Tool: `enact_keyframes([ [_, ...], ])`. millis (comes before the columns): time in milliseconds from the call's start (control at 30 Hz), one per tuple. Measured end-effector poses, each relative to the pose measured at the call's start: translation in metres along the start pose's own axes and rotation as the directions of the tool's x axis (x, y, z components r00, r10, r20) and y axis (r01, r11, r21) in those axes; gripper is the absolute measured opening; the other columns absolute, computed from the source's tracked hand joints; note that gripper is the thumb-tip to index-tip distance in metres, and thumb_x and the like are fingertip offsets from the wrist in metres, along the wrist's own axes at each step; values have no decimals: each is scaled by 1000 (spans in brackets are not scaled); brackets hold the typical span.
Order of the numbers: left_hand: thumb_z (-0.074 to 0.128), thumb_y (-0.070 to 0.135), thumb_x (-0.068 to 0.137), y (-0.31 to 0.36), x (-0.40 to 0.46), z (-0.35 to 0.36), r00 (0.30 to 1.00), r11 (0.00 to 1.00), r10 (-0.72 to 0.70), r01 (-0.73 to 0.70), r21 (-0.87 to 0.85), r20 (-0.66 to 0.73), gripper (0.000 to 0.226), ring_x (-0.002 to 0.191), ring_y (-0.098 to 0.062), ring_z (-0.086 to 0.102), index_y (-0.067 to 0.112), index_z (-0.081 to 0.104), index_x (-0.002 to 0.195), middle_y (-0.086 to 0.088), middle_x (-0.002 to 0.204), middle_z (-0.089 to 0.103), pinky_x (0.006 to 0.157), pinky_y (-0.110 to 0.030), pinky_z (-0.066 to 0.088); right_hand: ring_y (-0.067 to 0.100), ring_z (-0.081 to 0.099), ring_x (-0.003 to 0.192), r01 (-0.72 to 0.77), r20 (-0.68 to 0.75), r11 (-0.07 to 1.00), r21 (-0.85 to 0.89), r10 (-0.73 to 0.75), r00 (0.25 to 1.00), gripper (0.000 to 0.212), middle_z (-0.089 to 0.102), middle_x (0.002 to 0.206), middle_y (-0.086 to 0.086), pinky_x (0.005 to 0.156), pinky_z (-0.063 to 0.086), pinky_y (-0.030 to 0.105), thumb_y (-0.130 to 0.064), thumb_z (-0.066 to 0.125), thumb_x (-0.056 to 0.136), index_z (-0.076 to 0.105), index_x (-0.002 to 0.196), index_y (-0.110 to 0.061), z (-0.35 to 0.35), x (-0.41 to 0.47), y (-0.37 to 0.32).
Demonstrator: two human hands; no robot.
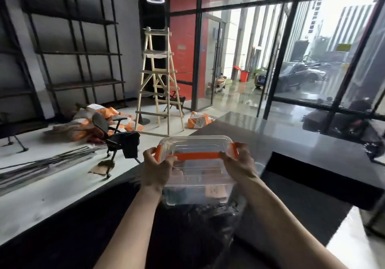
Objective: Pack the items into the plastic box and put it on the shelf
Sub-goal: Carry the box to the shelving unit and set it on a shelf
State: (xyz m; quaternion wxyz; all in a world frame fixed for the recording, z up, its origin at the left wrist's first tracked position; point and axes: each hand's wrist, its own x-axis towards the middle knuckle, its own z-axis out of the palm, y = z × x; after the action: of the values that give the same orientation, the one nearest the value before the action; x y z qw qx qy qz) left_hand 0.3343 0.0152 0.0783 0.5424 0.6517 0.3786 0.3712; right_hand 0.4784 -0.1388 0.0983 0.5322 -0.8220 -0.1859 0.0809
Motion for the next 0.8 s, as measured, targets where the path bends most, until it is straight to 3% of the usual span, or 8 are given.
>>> enact_keyframes([
  [67,72,31,80,0,-13,27,996,1000,9,-11,15,91,63,94,-22,63,11,46,134,-11,116,63,67,-26,45,25,57,94,-25,-61,1000,-18,24,998,49,60,112,5,83,44,32,-35,66,90,45,132,-22,-29,-7,17],
  [167,73,31,79,-1,-38,69,976,1000,2,-1,-2,218,65,100,-28,63,12,45,135,-11,118,63,87,-45,54,30,61,102,-76,-148,996,-41,70,986,52,62,116,9,89,46,38,-35,66,91,43,134,-16,-74,-22,44],
  [200,72,31,79,-2,-48,84,966,1000,6,-2,-15,258,65,98,-26,63,13,44,135,-10,118,62,85,-45,55,29,61,99,-90,-180,995,-45,81,980,51,61,114,8,87,47,38,-34,65,91,43,134,-16,-90,-29,54],
  [300,73,31,80,-4,-82,131,931,999,41,-31,-33,363,67,89,-16,60,12,42,137,-7,117,59,70,-31,50,22,57,88,-123,-278,992,-40,107,954,48,57,106,3,76,45,31,-32,65,93,43,133,-16,-139,-50,88],
  [400,72,22,84,-4,-122,180,886,998,48,-28,-51,460,65,102,-28,60,7,41,138,-15,124,59,85,-40,50,20,56,86,-164,-383,986,-14,146,912,47,59,110,4,59,40,22,-29,66,93,45,133,-16,-187,-74,122],
  [533,75,33,73,-18,-183,241,831,996,80,-52,-66,551,74,105,-30,60,9,45,136,-13,123,61,94,-43,49,32,63,104,-216,-502,976,8,191,844,47,64,123,12,88,54,45,-34,65,91,45,131,-18,-247,-107,173],
  [800,78,29,79,-113,-317,354,744,992,122,-103,-67,657,66,103,-26,59,14,46,135,-9,119,60,87,-36,45,34,62,112,-258,-580,965,57,242,778,49,61,132,12,99,52,53,-33,61,95,39,138,-22,-333,-182,332],
])
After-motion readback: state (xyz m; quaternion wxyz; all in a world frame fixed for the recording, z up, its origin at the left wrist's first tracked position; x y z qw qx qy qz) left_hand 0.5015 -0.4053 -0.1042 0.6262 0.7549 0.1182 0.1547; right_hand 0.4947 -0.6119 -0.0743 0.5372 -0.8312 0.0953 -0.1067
